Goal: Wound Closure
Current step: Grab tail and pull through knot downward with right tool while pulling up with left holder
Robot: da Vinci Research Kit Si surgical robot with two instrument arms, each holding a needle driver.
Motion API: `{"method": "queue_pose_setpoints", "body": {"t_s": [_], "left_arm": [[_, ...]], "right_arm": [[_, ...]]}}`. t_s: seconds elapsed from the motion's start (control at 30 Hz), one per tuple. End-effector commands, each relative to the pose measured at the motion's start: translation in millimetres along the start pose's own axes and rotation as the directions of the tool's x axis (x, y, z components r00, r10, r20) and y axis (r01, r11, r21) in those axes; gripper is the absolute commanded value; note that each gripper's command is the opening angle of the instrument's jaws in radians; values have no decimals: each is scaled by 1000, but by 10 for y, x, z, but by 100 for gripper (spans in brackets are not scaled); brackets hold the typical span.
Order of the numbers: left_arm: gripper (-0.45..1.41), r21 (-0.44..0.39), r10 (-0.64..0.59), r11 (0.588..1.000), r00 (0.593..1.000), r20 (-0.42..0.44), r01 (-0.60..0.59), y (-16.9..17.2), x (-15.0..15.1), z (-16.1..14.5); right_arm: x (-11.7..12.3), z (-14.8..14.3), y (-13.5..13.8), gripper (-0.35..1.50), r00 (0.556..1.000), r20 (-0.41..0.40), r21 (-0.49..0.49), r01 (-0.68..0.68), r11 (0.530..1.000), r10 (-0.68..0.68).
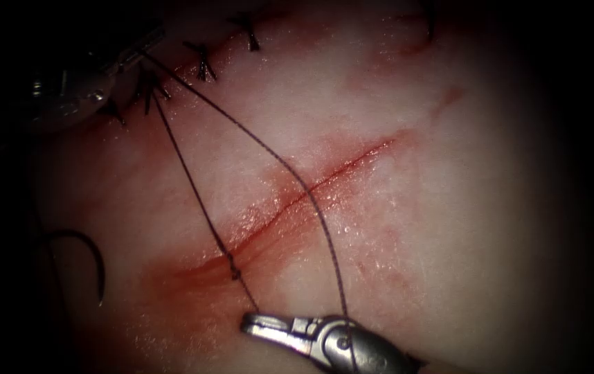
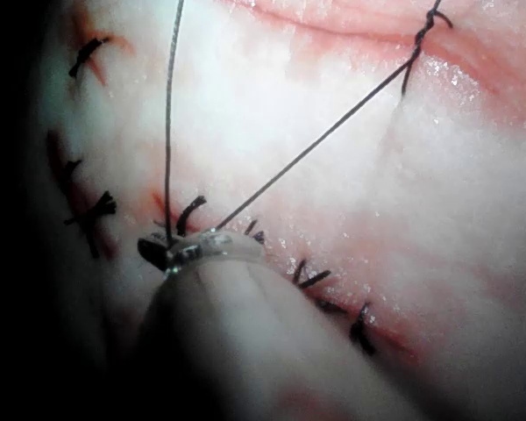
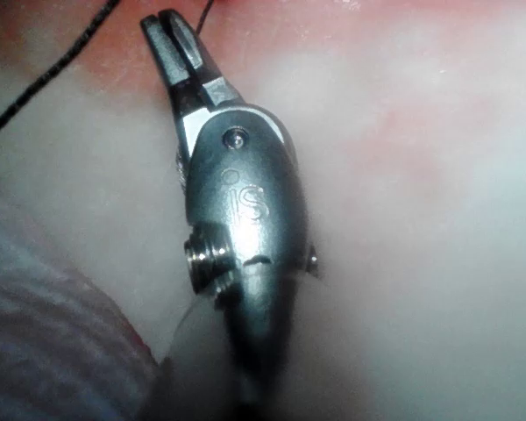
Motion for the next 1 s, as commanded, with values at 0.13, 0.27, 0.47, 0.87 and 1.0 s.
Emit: {"method": "queue_pose_setpoints", "body": {"t_s": [0.13,0.27,0.47,0.87,1.0], "left_arm": [[-45,86,15,996,1000,15,-16,-6,-9,3],[-45,145,53,988,998,43,-59,-12,-11,-7],[-45,173,98,979,993,69,-109,-18,-8,-18],[-45,196,131,970,987,88,-146,-32,-9,-42],[-45,191,134,970,986,94,-150,-33,-10,-44]], "right_arm": [[-14,6,-2,-35,1000,6,5,6,1000,-6],[-25,-1,-4,-35,1000,8,10,17,1000,-17],[-42,-13,-11,-35,999,18,1,36,999,-36],[-65,-49,-16,-35,998,47,-29,30,999,-28],[-68,-49,-19,-35,998,52,-27,22,999,-21]]}}
